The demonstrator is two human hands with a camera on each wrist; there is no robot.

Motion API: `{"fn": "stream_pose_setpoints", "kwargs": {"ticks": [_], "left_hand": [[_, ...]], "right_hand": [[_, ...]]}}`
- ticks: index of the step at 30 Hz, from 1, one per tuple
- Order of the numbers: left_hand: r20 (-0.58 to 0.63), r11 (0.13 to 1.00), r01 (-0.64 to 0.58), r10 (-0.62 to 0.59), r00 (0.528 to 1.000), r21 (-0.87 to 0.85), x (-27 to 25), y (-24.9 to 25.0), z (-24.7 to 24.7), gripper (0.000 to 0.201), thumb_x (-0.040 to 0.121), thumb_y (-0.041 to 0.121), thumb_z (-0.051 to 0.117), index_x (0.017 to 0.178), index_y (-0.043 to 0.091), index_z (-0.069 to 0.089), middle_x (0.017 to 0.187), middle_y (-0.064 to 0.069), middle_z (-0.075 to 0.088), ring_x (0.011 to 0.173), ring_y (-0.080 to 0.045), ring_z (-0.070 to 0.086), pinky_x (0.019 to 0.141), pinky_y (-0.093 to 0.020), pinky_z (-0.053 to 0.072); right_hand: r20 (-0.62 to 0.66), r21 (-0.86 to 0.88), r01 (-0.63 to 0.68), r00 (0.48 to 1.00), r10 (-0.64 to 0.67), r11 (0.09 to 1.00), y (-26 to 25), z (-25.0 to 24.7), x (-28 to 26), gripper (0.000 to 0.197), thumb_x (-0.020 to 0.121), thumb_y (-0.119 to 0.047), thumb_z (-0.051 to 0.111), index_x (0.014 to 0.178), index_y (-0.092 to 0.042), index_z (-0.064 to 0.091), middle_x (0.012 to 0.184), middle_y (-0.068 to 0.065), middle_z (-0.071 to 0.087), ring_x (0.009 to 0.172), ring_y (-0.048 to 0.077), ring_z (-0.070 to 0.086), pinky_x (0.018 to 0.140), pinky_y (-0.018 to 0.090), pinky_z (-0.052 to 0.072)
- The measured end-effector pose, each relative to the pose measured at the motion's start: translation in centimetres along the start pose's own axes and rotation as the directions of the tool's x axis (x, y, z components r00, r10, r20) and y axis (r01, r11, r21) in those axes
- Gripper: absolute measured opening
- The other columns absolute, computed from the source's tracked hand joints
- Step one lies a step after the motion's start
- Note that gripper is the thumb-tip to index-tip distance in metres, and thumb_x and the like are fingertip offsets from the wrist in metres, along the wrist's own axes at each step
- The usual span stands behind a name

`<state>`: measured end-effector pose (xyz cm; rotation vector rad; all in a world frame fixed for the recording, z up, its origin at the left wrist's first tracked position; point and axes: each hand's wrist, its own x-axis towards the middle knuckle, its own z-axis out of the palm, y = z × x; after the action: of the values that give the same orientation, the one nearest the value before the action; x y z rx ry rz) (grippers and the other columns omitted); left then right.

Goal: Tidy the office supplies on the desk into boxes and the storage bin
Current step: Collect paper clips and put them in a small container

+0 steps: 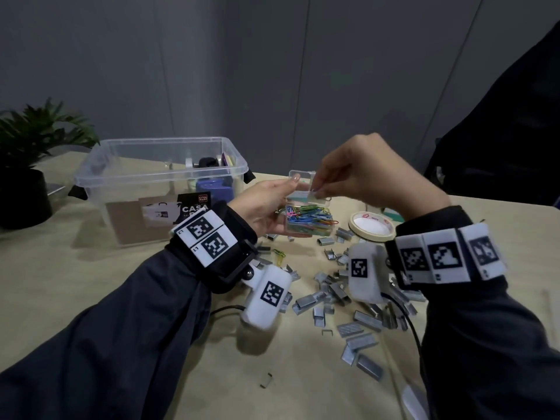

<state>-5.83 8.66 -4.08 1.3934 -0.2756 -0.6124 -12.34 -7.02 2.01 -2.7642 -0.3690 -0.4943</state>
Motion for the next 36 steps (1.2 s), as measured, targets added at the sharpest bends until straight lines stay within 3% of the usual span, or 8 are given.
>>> {"fn": "stream_pose_setpoints", "kwargs": {"ticks": [9,14,17,21,26,30,32,36], "left_hand": [[-0.004,1.000,0.020,-0.020,1.000,0.008,0.2,-0.4,0.8,0.030,0.101,0.035,0.044,0.100,0.013,0.063,0.087,-0.010,0.062,0.077,-0.034,0.068,0.076,-0.053,0.056],[0.007,1.000,0.020,-0.020,1.000,0.014,0.2,-0.4,0.9,0.030,0.101,0.037,0.044,0.100,0.014,0.062,0.096,-0.012,0.063,0.079,-0.033,0.068,0.077,-0.052,0.056],[0.012,1.000,0.019,-0.020,1.000,0.012,0.1,-0.3,0.9,0.031,0.101,0.037,0.044,0.094,0.016,0.064,0.093,-0.011,0.064,0.069,-0.029,0.069,0.070,-0.051,0.058],[-0.004,1.000,0.026,-0.026,1.000,0.001,0.0,0.0,0.6,0.029,0.100,0.037,0.046,0.094,0.015,0.064,0.088,-0.012,0.064,0.071,-0.033,0.069,0.070,-0.056,0.057],[-0.007,0.999,0.040,-0.040,0.999,-0.003,-0.2,0.1,0.7,0.030,0.100,0.039,0.046,0.094,0.015,0.063,0.089,-0.012,0.059,0.073,-0.032,0.068,0.073,-0.054,0.057],[-0.023,0.998,0.058,-0.059,0.998,-0.031,-0.1,0.1,0.7,0.030,0.100,0.039,0.046,0.092,0.015,0.062,0.081,-0.011,0.061,0.071,-0.030,0.068,0.071,-0.053,0.057],[-0.027,0.997,0.064,-0.065,0.998,-0.031,0.0,0.2,0.5,0.031,0.100,0.040,0.046,0.099,0.014,0.063,0.088,-0.014,0.064,0.077,-0.032,0.069,0.073,-0.054,0.057],[-0.061,0.999,0.043,-0.045,0.997,-0.028,-0.1,0.5,0.1,0.034,0.100,0.041,0.044,0.106,0.014,0.064,0.088,-0.012,0.067,0.075,-0.027,0.069,0.069,-0.048,0.060]], "right_hand": [[0.068,-0.272,-0.052,0.995,0.073,0.961,-1.1,1.6,0.0,0.017,0.080,-0.016,0.075,0.081,-0.032,0.078,0.065,-0.014,0.060,0.078,0.012,0.065,0.060,0.023,0.036],[0.092,-0.263,-0.017,0.995,0.042,0.965,-1.4,2.0,0.1,0.019,0.080,-0.017,0.078,0.083,-0.036,0.078,0.059,-0.019,0.053,0.078,0.011,0.066,0.061,0.023,0.038],[0.093,-0.223,-0.013,0.995,0.035,0.975,-1.2,1.7,0.1,0.021,0.079,-0.016,0.079,0.081,-0.037,0.078,0.063,-0.018,0.061,0.078,0.008,0.066,0.063,0.024,0.044],[0.076,-0.101,0.003,0.997,0.005,0.995,-1.0,1.4,0.1,0.021,0.076,-0.017,0.082,0.077,-0.038,0.077,0.073,-0.016,0.072,0.077,0.003,0.068,0.072,0.030,0.053],[0.069,-0.109,-0.001,0.998,0.008,0.994,-1.0,1.9,0.3,0.018,0.076,-0.021,0.083,0.079,-0.038,0.078,0.070,-0.016,0.070,0.077,0.004,0.067,0.065,0.025,0.048],[0.001,-0.044,-0.005,1.000,0.005,0.999,-0.6,1.1,0.3,0.012,0.075,-0.025,0.084,0.084,-0.033,0.080,0.075,-0.015,0.073,0.075,0.004,0.068,0.076,0.035,0.056],[-0.039,-0.040,-0.016,0.999,0.014,0.999,-0.2,0.3,0.1,0.009,0.077,-0.023,0.082,0.084,-0.029,0.080,0.072,-0.013,0.072,0.072,0.003,0.067,0.076,0.037,0.058],[0.145,-0.071,-0.141,0.978,0.151,0.987,0.2,-1.4,-0.5,0.012,0.074,-0.031,0.084,0.083,-0.026,0.078,0.066,-0.009,0.072,0.068,0.003,0.068,0.071,0.028,0.057]]}}
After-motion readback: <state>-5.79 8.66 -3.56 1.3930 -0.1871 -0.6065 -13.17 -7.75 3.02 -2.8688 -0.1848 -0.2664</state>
